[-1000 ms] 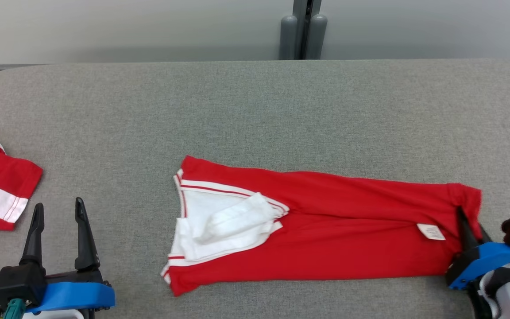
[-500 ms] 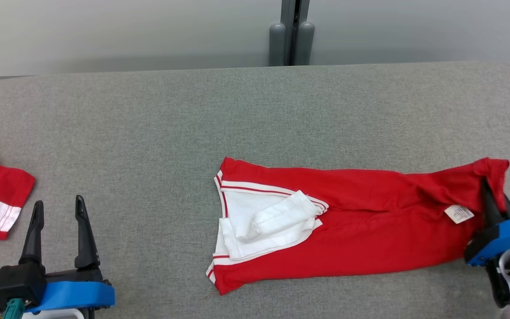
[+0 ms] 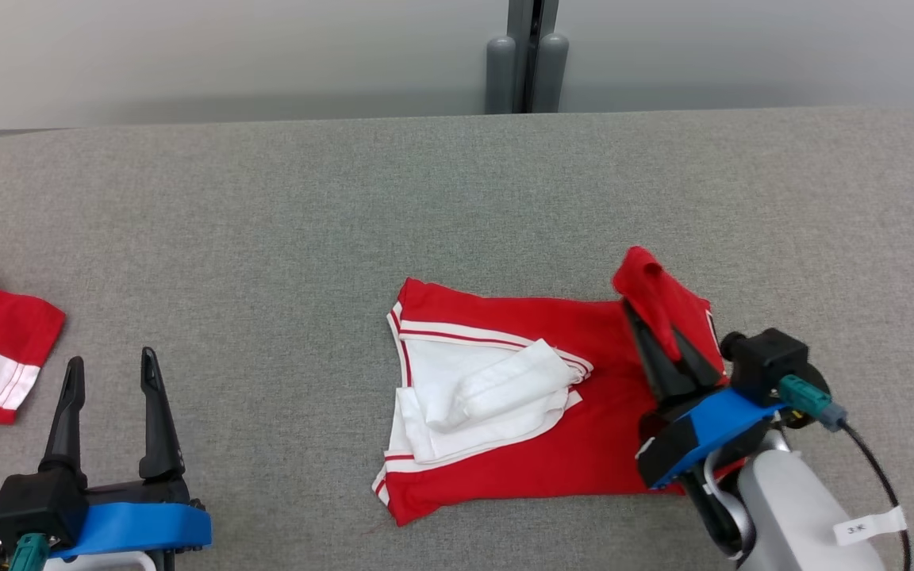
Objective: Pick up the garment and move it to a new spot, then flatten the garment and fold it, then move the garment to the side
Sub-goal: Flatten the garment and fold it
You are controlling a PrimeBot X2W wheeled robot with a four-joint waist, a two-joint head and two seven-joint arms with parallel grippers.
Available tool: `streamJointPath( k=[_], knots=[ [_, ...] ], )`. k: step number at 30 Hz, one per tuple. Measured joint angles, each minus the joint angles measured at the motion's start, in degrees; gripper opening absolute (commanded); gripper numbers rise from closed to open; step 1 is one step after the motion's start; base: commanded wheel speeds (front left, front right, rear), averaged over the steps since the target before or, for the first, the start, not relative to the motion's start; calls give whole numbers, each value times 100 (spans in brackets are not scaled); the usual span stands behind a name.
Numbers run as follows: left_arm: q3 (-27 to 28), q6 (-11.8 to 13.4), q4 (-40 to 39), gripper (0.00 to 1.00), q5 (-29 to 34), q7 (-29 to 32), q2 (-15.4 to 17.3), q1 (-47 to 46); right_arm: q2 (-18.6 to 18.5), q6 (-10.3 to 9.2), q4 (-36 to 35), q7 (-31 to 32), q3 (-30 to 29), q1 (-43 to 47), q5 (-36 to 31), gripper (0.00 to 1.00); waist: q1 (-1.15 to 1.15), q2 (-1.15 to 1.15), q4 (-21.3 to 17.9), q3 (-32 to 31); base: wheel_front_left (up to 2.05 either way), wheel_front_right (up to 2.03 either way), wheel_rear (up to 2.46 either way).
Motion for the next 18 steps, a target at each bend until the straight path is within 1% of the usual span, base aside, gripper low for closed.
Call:
streamJointPath(
  k=[5,9,13,18],
  knots=[
    [-68,14,20,100,-16,0,1,-34,279,0,-112,123,601,-121,98,0,0,0,68,61,0,0,0],
    [-136,14,55,100,-51,0,1,-133,426,0,9,126,1057,-347,191,0,0,-1,160,122,0,0,0],
    [-192,14,83,100,-59,0,0,-197,474,0,230,58,1406,-581,410,0,0,-1,257,176,0,0,0],
    [-270,19,112,100,-101,0,0,-242,485,0,437,-29,2054,-875,921,0,0,-1,344,248,0,0,0]
  ],
)
